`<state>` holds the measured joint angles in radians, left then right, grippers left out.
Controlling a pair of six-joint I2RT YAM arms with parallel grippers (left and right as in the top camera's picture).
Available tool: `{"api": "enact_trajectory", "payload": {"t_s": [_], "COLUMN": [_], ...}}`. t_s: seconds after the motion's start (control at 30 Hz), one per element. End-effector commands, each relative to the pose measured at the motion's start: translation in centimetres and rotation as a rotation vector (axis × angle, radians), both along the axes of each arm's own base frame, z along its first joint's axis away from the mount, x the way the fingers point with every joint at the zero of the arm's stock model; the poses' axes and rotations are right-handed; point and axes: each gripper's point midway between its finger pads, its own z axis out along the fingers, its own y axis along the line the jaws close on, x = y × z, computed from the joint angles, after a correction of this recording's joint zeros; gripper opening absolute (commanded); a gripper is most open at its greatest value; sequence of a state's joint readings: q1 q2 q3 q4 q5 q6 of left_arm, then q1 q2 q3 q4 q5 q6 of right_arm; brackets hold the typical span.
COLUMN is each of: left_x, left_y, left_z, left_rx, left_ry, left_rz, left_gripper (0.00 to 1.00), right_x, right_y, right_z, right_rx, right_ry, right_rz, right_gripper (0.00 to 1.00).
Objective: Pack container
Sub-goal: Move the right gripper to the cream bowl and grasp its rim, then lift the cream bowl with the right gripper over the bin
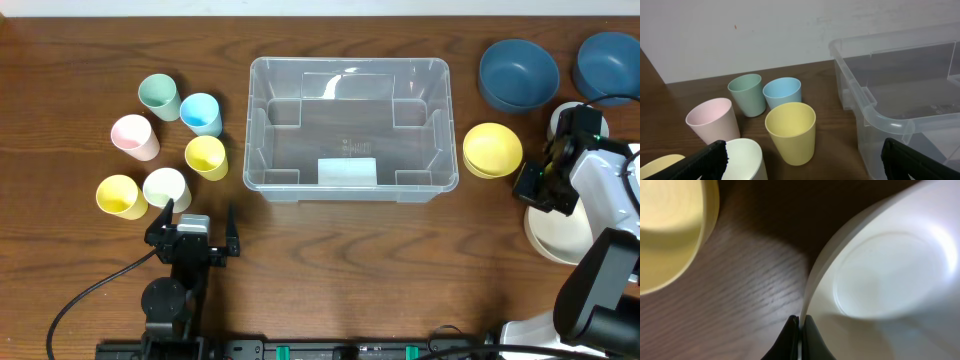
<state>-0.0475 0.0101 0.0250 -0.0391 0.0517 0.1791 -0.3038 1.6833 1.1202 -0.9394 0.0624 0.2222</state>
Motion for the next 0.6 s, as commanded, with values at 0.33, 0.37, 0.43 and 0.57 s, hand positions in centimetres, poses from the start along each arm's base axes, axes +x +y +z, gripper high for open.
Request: {"api": "enact_trajectory", "payload": {"t_s": [0.33, 0.37, 0.43, 0.57], "left_x": [0.0, 0.0, 0.0, 0.0], "left_y": [0.3, 0.3, 0.3, 0.3], "left_z": [-1.6, -1.6, -1.6, -1.6], "left_rx": [-0.008, -0.008, -0.008, -0.008], "left_ry": [0.045, 0.046, 0.045, 0.046], "left_rz": [0.019, 0.019, 0.019, 0.019], "left_gripper": [0.98, 0.98, 0.98, 0.98], "right_x": [3.6, 3.5, 3.5, 3.6], "right_y": [5.1, 6.2, 8.9, 16.1], "right_z": [19.3, 20.6, 22.6, 24.8], "right_rx": [0.013, 0.01, 0.009, -0.001], "right_ry": [-0.377, -0.402, -0.449, -0.522], "right_rz": [0.344, 0.398, 0.525, 0.812], "right_gripper": [0.01, 0.01, 0.01, 0.01]}}
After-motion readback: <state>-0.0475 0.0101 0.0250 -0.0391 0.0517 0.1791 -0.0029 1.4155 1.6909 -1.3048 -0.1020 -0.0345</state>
